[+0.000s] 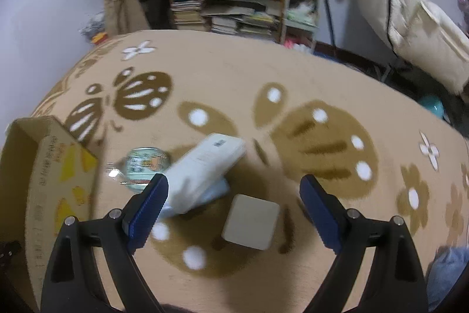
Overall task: Organize rigid objects
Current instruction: 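Return the right tool to the pile and grasp the white square router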
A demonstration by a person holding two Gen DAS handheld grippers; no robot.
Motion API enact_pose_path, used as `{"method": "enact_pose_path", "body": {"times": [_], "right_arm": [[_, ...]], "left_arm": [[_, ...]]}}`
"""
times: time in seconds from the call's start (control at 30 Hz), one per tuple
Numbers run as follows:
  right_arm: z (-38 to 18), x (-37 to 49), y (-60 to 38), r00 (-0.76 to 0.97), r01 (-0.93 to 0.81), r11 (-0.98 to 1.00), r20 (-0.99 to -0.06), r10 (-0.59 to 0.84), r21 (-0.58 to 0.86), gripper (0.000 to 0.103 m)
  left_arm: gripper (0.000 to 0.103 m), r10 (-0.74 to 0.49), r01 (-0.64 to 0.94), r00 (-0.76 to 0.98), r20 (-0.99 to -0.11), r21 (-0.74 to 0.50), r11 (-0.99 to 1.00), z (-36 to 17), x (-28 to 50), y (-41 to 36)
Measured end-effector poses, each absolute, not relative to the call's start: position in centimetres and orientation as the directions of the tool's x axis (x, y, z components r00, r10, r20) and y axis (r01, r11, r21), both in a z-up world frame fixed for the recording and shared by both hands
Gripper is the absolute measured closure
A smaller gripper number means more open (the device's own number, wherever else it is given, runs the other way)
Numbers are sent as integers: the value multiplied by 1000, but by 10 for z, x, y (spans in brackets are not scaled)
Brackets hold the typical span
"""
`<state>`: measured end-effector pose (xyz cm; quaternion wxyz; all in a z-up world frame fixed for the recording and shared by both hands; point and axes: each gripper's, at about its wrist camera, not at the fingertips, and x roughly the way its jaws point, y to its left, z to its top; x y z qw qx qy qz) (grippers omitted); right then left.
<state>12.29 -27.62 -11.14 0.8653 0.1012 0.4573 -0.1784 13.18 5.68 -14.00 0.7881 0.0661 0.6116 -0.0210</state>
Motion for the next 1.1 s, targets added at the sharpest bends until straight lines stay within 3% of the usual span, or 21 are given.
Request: {"method": "enact_pose_path", "body": {"times": [0.33, 0.53, 0.67, 1.1], "right_arm": [[-138, 115, -295, 467, 457, 889, -859, -211, 30, 8], [-162, 116, -301, 425, 473, 878, -891, -160, 68, 27], [-172, 117, -302, 389, 487, 868, -914, -113, 100, 51], [-182, 112, -294, 366, 502, 863, -919, -148, 61, 54]], "left_arm": [[89, 51, 118, 256, -965, 83, 989, -138, 132, 53], [89, 51, 118, 255, -966, 83, 990, -137, 132, 53], [89, 54, 120, 256, -965, 87, 989, -137, 131, 52], [88, 56, 122, 256, -965, 90, 988, -136, 131, 51]]}}
